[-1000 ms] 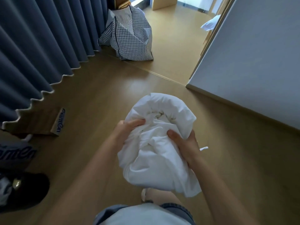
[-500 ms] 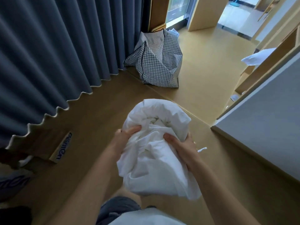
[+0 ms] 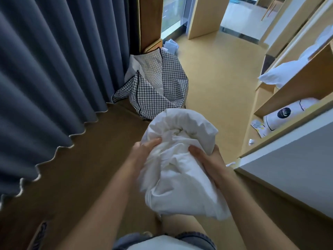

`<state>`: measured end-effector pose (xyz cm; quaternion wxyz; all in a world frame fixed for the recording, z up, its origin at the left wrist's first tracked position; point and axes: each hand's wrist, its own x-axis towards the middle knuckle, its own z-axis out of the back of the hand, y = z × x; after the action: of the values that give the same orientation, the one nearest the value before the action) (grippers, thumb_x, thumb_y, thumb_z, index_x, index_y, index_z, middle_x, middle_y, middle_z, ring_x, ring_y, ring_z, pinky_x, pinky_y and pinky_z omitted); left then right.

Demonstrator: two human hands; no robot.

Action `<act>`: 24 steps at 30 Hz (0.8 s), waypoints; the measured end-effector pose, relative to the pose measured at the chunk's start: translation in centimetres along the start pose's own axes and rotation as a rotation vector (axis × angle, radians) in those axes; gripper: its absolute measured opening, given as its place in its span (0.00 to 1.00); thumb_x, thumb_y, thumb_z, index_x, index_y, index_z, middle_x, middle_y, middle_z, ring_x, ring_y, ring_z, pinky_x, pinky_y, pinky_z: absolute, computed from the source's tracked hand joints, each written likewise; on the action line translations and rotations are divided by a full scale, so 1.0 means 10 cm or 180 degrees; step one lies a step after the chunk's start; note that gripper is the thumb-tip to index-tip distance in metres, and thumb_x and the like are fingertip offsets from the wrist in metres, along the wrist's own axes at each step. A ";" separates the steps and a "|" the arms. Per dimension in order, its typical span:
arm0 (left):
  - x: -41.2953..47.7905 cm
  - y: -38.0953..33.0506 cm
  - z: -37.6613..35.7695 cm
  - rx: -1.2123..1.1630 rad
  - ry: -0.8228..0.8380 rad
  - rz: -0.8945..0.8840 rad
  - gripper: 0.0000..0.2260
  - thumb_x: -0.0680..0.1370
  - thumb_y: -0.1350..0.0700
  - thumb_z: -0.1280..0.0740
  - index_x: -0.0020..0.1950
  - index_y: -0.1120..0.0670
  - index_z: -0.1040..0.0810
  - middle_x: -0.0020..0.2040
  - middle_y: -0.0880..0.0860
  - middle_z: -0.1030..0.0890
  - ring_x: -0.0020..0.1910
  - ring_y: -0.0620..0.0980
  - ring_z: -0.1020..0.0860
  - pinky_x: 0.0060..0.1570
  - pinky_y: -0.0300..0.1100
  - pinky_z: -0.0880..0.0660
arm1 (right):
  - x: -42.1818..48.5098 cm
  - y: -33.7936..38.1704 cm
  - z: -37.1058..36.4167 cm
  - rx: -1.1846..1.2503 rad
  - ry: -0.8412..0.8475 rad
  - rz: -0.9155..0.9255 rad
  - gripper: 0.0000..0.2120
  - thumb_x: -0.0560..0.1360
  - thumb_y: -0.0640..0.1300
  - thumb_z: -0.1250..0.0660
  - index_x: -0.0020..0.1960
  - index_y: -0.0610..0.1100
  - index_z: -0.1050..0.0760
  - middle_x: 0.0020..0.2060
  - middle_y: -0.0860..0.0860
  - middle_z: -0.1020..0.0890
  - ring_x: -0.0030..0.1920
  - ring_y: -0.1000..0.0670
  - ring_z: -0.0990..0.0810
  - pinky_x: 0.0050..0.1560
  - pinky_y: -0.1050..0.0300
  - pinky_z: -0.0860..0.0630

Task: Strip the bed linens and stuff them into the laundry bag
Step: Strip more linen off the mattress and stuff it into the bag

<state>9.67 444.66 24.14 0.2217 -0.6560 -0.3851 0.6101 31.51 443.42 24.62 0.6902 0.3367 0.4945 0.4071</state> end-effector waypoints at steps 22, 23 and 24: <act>5.09 -3.21 -0.17 0.0049 -0.0589 -0.0101 0.45 0.59 0.34 0.25 0.69 0.55 0.32 0.64 0.52 0.26 0.61 0.55 0.26 0.64 0.54 0.30 | 5.56 2.44 -1.50 -0.0247 0.0273 -0.0161 0.40 0.65 0.57 0.24 0.69 0.48 0.39 0.54 0.56 0.26 0.54 0.51 0.25 0.54 0.54 0.29; 5.42 -3.32 -0.14 -0.0037 -0.0606 -0.0031 0.43 0.60 0.35 0.25 0.69 0.54 0.32 0.64 0.52 0.26 0.61 0.54 0.25 0.64 0.53 0.30 | 5.86 2.51 -1.64 -0.0344 0.0236 -0.0232 0.40 0.62 0.60 0.24 0.68 0.49 0.38 0.54 0.57 0.25 0.54 0.51 0.24 0.55 0.53 0.27; 5.76 -3.42 -0.12 -0.0073 -0.0661 0.0055 0.43 0.58 0.34 0.26 0.67 0.54 0.30 0.63 0.52 0.24 0.60 0.54 0.24 0.64 0.52 0.29 | 6.19 2.57 -1.77 -0.0439 0.0233 -0.0288 0.40 0.60 0.62 0.26 0.66 0.50 0.37 0.53 0.57 0.24 0.54 0.51 0.23 0.56 0.51 0.26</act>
<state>0.41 510.21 14.07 0.1678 -0.5951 -0.4074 0.6722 19.81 511.31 16.63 0.7109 0.2506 0.5048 0.4206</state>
